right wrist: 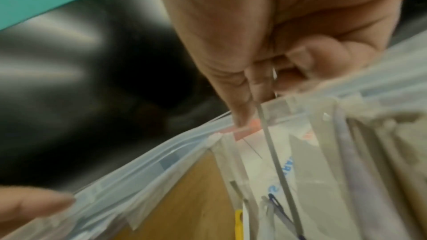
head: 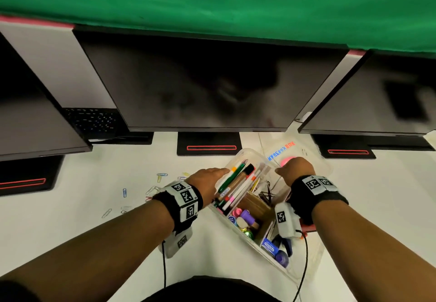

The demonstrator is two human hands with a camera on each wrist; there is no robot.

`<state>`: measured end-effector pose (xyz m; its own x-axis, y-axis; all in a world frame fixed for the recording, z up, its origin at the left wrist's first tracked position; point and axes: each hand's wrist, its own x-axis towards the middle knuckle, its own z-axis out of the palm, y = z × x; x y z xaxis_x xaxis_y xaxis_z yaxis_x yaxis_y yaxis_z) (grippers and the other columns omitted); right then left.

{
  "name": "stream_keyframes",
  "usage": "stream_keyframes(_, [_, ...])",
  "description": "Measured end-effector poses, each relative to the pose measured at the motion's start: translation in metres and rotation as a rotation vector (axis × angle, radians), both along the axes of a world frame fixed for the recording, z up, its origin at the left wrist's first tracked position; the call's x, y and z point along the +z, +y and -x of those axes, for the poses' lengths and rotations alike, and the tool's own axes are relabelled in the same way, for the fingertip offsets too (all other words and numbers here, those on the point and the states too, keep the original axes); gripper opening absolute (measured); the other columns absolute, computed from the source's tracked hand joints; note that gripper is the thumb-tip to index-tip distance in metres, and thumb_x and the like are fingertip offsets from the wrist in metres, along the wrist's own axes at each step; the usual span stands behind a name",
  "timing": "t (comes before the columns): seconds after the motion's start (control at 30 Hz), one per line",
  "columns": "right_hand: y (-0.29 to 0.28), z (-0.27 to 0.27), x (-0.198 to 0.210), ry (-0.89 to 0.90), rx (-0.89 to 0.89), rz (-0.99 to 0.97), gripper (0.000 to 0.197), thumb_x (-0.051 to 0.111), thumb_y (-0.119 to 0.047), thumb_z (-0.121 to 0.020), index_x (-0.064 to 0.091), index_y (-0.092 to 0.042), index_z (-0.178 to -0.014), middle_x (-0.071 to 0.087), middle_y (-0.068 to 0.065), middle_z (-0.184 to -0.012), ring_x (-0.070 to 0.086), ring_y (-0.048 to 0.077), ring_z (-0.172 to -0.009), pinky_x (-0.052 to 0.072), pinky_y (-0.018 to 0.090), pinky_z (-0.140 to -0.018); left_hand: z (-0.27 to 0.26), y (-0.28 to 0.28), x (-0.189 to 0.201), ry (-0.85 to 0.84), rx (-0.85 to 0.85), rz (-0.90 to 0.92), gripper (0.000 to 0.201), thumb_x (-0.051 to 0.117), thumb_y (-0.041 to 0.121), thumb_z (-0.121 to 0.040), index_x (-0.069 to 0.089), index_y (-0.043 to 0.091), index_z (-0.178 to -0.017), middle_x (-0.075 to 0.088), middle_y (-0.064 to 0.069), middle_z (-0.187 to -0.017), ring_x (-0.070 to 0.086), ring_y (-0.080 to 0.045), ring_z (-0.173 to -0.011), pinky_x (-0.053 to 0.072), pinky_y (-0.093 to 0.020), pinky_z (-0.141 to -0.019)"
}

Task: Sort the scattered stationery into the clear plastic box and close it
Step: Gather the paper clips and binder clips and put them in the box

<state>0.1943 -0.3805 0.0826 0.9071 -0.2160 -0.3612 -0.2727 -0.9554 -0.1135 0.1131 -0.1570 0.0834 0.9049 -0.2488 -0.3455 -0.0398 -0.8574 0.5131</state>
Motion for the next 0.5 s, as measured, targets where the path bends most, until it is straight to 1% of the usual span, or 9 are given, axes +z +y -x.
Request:
stream_keyframes(0.07, [0.002,0.0,0.001,-0.088,-0.013,-0.026,0.028,0.059,-0.025,-0.089,0.067,-0.002,-0.102,0.068,0.015,-0.108,0.062,0.031,-0.101,0.047,0.03,-0.084,0.002,0.003,-0.001,0.003,0.003,-0.004,0.06,0.044,0.008,-0.094,0.023,0.027,-0.147,0.037,-0.001,-0.15,0.04,-0.02,-0.133,0.032,-0.03,-0.11])
stream_keyframes(0.13, [0.0,0.001,0.002,-0.146,-0.025,-0.077,0.023,0.053,-0.016,-0.088,0.068,-0.001,-0.096,0.07,0.017,-0.102,0.064,0.033,-0.095,0.053,0.033,-0.085,0.003,0.004,-0.003,0.016,0.003,-0.008,0.06,0.041,0.008,-0.095,0.022,0.029,-0.147,0.04,-0.001,-0.148,0.042,-0.021,-0.131,0.036,-0.032,-0.107])
stream_keyframes(0.17, [0.0,0.003,0.002,-0.136,-0.027,-0.092,0.022,0.053,-0.015,-0.086,0.068,0.001,-0.091,0.07,0.018,-0.099,0.066,0.033,-0.091,0.054,0.033,-0.082,0.003,0.005,-0.005,0.022,0.005,-0.008,0.06,0.04,0.009,-0.095,0.02,0.03,-0.147,0.04,-0.001,-0.147,0.044,-0.021,-0.129,0.038,-0.032,-0.106])
stream_keyframes(0.23, [0.0,0.012,0.002,-0.072,-0.009,-0.062,0.019,0.056,-0.019,-0.084,0.064,-0.002,-0.083,0.07,0.017,-0.097,0.064,0.03,-0.086,0.049,0.027,-0.074,0.003,0.007,-0.008,0.023,0.008,-0.001,0.06,0.039,0.01,-0.096,0.018,0.032,-0.148,0.041,-0.001,-0.147,0.045,-0.021,-0.128,0.04,-0.031,-0.104])
stream_keyframes(0.27, [0.0,0.017,0.001,-0.063,0.005,-0.041,0.019,0.058,-0.023,-0.085,0.063,-0.004,-0.085,0.069,0.015,-0.1,0.062,0.029,-0.088,0.045,0.026,-0.073,0.004,0.007,-0.009,0.02,0.009,0.002,0.059,0.038,0.011,-0.096,0.018,0.032,-0.148,0.042,-0.001,-0.146,0.046,-0.021,-0.127,0.041,-0.031,-0.103])
stream_keyframes(0.33, [0.0,0.02,0.001,-0.102,0.005,-0.052,0.028,0.06,-0.028,-0.087,0.065,-0.004,-0.099,0.067,0.014,-0.108,0.061,0.029,-0.099,0.044,0.027,-0.08,0.004,0.007,-0.011,0.017,0.013,0.012,0.058,0.039,0.013,-0.096,0.018,0.033,-0.147,0.045,-0.002,-0.144,0.049,-0.02,-0.124,0.043,-0.031,-0.101])
stream_keyframes(0.37, [0.001,0.019,0.001,-0.129,-0.009,-0.073,0.031,0.06,-0.029,-0.088,0.065,-0.002,-0.103,0.067,0.015,-0.109,0.061,0.03,-0.102,0.044,0.027,-0.081,0.004,0.006,-0.012,0.018,0.015,0.014,0.058,0.039,0.013,-0.097,0.018,0.033,-0.147,0.046,-0.002,-0.142,0.05,-0.02,-0.123,0.045,-0.031,-0.1])
stream_keyframes(0.43, [0.005,0.015,0.001,-0.162,-0.051,-0.094,0.033,0.058,-0.03,-0.089,0.063,-0.001,-0.105,0.066,0.016,-0.11,0.061,0.031,-0.101,0.042,0.027,-0.077,0.003,0.006,-0.014,0.021,0.025,0.013,0.058,0.04,0.014,-0.097,0.018,0.034,-0.147,0.047,-0.001,-0.141,0.051,-0.019,-0.122,0.046,-0.031,-0.098])
stream_keyframes(0.5, [0.007,0.01,-0.001,-0.176,-0.085,-0.111,0.036,0.059,-0.029,-0.089,0.059,-0.001,-0.112,0.064,0.017,-0.115,0.06,0.032,-0.106,0.045,0.03,-0.082,0.003,0.005,-0.015,0.022,0.038,0.016,0.058,0.04,0.014,-0.097,0.018,0.035,-0.147,0.047,0.0,-0.142,0.051,-0.019,-0.122,0.046,-0.03,-0.097])
